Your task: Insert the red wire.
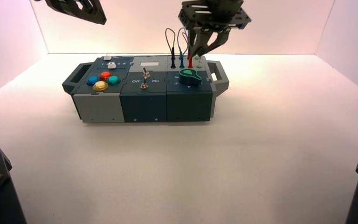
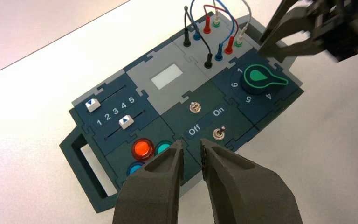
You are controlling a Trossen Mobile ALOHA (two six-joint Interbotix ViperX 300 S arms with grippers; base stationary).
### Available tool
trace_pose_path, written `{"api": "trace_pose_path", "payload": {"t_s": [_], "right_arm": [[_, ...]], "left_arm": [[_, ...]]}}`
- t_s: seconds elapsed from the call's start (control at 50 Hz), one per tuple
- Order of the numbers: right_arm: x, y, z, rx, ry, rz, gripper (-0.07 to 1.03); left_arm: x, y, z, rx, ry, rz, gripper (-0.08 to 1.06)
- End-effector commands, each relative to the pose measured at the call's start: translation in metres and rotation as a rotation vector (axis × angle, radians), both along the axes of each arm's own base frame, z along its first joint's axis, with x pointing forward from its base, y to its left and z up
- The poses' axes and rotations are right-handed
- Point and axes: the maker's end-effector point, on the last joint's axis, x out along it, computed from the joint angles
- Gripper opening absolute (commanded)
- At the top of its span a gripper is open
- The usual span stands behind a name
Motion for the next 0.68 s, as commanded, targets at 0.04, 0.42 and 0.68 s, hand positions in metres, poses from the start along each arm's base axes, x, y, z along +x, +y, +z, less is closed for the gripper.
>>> {"api": "trace_pose_path", "payload": {"t_s": [0.04,0.42,0.68], "right_arm": [[0.002,-0.003,0.023,0.014,-0.050,0.008,0.34],[-0.012,-0.015,0.025,-0.016,-0.041,0.027,0.34],[-0.017,-0.018,0.019,-0.026,-0.031,0.029,0.34]], "left_arm": [[0.006,0.000,0.002,0.003,-0.013,0.006,0.23],[0.010,0.006,-0.010,0.017,0.012,0.032,0.23],[0.010,0.006,-0.015,0.022,0.020,0.034,0.23]]}}
